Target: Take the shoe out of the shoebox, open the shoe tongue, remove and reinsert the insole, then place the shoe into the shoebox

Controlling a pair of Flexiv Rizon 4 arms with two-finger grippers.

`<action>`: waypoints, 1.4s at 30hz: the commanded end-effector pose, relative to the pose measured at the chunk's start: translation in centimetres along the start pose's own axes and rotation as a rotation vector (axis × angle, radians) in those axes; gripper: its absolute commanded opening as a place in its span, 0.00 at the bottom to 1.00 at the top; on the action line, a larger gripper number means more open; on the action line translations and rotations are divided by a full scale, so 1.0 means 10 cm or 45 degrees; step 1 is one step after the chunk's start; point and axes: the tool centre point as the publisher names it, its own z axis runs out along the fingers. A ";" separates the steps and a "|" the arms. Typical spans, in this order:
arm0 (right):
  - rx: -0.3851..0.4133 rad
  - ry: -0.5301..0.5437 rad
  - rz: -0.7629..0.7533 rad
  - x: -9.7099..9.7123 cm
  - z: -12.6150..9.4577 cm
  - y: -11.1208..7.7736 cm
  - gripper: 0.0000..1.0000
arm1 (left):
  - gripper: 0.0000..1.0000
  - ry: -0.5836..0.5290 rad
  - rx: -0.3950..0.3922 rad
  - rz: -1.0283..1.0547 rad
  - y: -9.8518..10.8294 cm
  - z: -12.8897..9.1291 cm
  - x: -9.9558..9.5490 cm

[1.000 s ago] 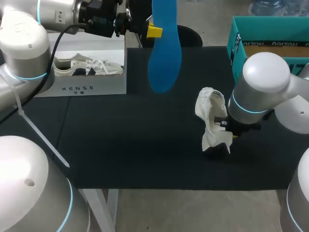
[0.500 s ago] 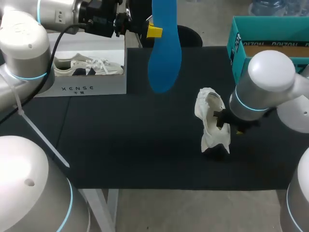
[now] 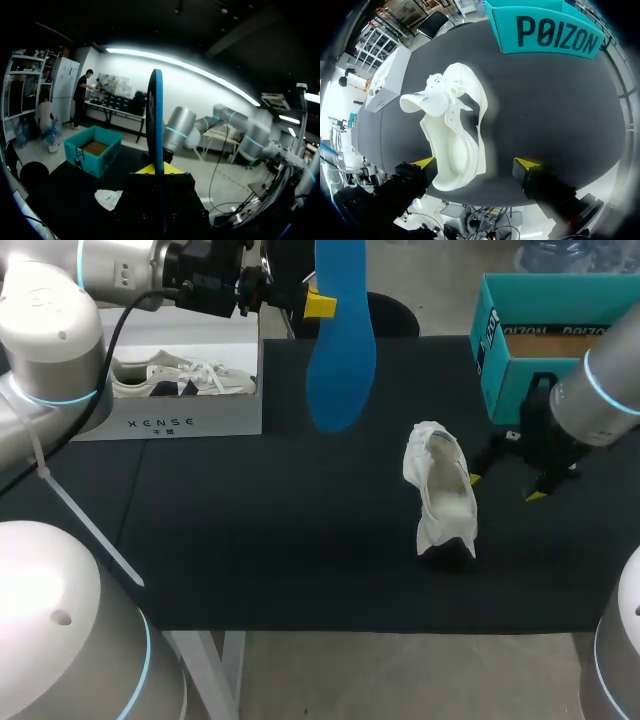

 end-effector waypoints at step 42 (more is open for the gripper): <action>0.719 1.559 0.238 0.15 -0.55 0.19 1.00 | 0.00 0.000 0.000 0.000 0.00 0.00 0.00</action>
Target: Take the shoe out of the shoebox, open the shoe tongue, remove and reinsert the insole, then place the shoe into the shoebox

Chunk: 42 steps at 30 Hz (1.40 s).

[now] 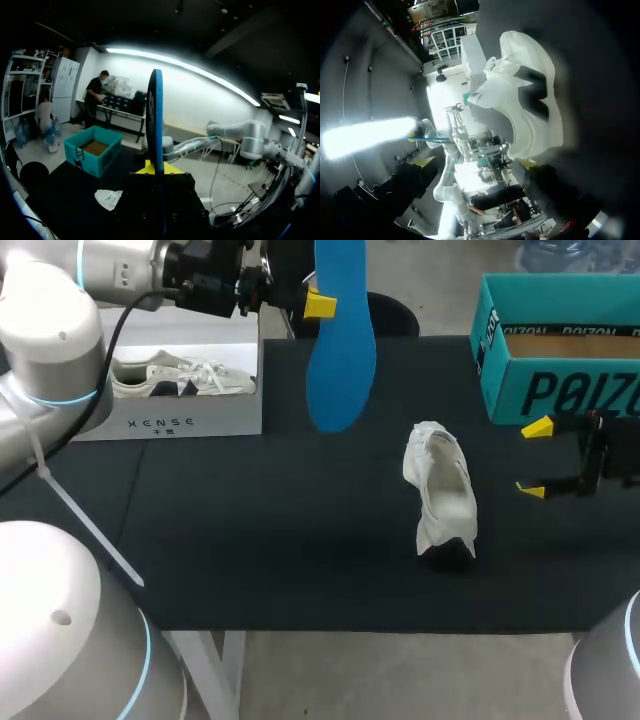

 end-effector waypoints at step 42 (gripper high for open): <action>0.201 -0.011 -0.179 0.43 0.84 -0.13 1.00 | 0.00 0.020 0.005 0.125 -0.08 0.19 0.23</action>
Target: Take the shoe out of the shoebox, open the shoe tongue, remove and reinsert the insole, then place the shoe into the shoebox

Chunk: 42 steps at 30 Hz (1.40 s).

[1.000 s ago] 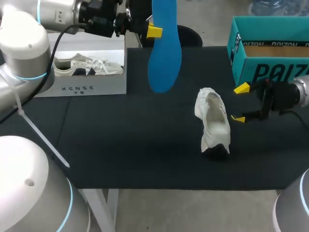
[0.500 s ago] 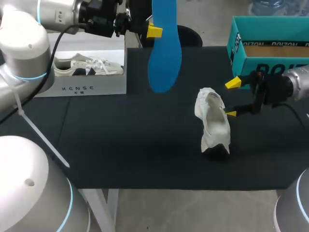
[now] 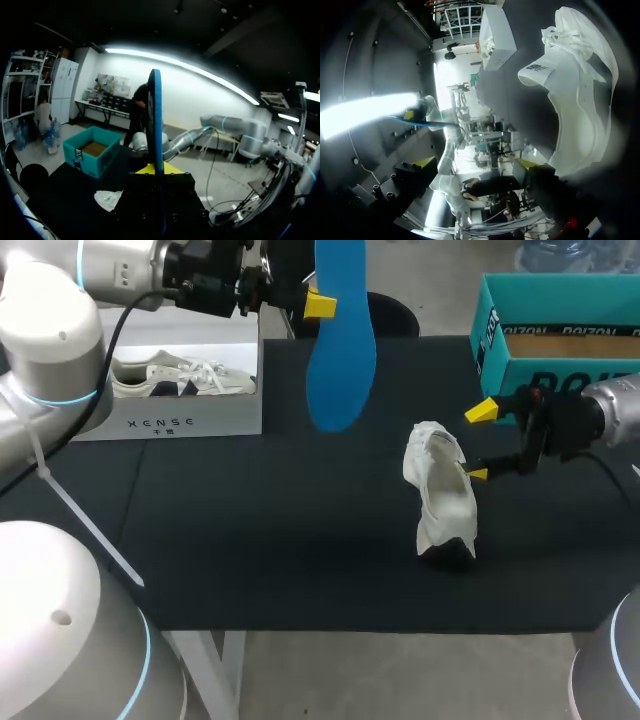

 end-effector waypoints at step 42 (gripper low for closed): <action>-0.001 -0.003 0.001 0.00 0.01 0.00 1.00 | 0.00 -0.451 0.324 1.529 0.72 0.83 1.42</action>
